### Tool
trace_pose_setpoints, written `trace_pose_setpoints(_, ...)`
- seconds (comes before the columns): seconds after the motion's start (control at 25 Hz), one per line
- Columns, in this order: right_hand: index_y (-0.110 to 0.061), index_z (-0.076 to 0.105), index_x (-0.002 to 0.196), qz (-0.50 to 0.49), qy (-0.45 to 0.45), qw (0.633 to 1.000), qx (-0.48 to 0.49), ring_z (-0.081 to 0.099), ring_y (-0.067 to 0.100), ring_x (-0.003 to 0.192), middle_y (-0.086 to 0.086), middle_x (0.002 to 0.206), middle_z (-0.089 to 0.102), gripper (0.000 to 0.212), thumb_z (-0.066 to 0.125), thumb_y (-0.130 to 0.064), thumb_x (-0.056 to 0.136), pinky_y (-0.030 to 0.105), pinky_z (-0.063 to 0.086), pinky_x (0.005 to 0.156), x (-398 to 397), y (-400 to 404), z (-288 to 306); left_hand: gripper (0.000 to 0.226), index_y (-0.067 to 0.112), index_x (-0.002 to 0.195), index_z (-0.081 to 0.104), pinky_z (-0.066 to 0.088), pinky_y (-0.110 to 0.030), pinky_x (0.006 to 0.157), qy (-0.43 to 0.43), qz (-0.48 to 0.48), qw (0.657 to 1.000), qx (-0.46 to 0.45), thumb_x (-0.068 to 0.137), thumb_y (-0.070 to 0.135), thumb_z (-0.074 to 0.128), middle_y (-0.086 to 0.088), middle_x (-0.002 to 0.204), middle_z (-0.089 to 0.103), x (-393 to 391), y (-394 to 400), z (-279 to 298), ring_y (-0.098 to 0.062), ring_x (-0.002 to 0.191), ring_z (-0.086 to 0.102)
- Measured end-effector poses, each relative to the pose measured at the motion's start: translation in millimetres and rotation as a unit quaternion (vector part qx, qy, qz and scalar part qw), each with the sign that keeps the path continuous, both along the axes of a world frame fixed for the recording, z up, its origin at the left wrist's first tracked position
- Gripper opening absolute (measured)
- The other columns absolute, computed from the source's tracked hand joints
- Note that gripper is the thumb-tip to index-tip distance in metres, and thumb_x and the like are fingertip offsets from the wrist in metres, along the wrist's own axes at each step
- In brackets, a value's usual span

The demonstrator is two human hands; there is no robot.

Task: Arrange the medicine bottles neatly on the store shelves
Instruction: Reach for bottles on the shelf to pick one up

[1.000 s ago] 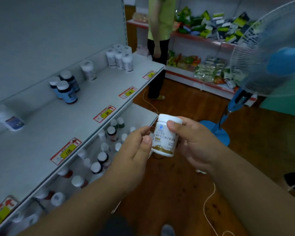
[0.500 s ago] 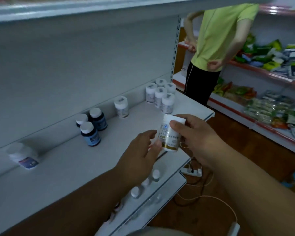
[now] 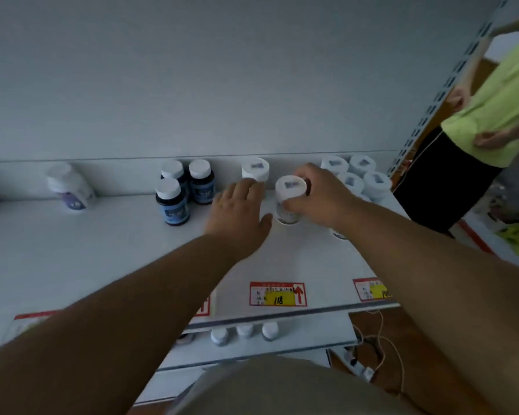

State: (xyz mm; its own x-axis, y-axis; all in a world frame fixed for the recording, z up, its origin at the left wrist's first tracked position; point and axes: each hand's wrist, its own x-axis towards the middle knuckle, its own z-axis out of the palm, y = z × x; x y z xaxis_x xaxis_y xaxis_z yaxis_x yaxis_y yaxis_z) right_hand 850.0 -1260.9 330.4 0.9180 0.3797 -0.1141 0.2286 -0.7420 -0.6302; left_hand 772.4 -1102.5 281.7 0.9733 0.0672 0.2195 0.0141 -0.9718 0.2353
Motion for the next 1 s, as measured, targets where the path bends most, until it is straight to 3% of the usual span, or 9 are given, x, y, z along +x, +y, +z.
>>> trace_pose_setpoints(0.12,-0.025,0.053,0.122,0.040,0.009,0.999,-0.033,0.060,0.027,0.106,0.004,0.118,0.062,0.062,0.078,-0.038,0.067,0.046,0.051,0.092,34.1,5.9,-10.3,0.063,0.015,0.145,0.035,0.028,-0.044,0.110,-0.033,0.031,0.999,0.025,0.089,0.036,0.054,-0.006,0.151,0.033,16.3,-2.2,3.3,-0.028,0.137,0.031)
trace_pose_setpoints(0.28,-0.021,0.045,0.136,0.058,-0.048,0.993,-0.091,0.053,0.031,0.121,0.009,0.132,0.053,0.070,0.075,-0.038,0.075,0.035,0.045,0.091,55.0,13.2,-22.8,0.076,0.016,0.156,0.006,0.010,-0.038,0.119,0.042,0.025,0.998,0.046,0.095,0.035,0.047,0.001,0.164,0.001,29.3,-0.6,0.2,-0.016,0.150,-0.003)
trace_pose_setpoints(0.4,-0.019,0.046,0.131,0.077,-0.104,0.987,-0.097,0.053,0.031,0.119,0.010,0.131,0.051,0.064,0.077,-0.035,0.077,0.032,0.038,0.082,55.2,22.6,-27.6,0.076,0.016,0.156,0.008,0.011,-0.037,0.119,0.056,0.028,0.998,0.030,0.094,0.030,0.049,0.002,0.164,0.004,32.8,-0.1,1.1,-0.014,0.150,-0.001)
trace_pose_setpoints(0.68,-0.013,0.044,0.121,0.072,-0.165,0.977,-0.114,0.057,0.037,0.103,0.016,0.126,0.042,0.045,0.068,-0.012,0.083,0.035,0.041,0.078,61.4,32.0,-30.8,0.078,0.017,0.156,0.012,0.015,-0.037,0.118,0.066,0.021,0.997,0.030,0.089,0.025,0.052,0.001,0.163,0.007,34.0,1.0,5.7,-0.016,0.150,0.002)
trace_pose_setpoints(0.84,-0.013,0.044,0.123,0.056,-0.190,0.966,-0.164,0.052,0.039,0.110,0.018,0.128,0.038,0.051,0.073,-0.022,0.082,0.041,0.044,0.090,54.4,39.7,-26.0,0.078,0.016,0.156,0.006,0.010,-0.037,0.119,0.080,0.004,0.996,0.032,0.091,0.027,0.049,0.001,0.164,0.002,35.0,4.2,9.2,-0.016,0.150,-0.003)
trace_pose_setpoints(1.0,-0.015,0.043,0.125,0.001,-0.214,0.965,-0.150,0.045,0.037,0.116,0.015,0.131,0.037,0.059,0.075,-0.033,0.079,0.043,0.045,0.090,30.2,33.8,-21.0,0.078,0.013,0.156,0.005,0.002,-0.034,0.118,0.039,-0.034,0.999,0.004,0.091,0.019,0.048,-0.003,0.163,0.005,18.6,6.8,11.7,-0.019,0.150,0.000)
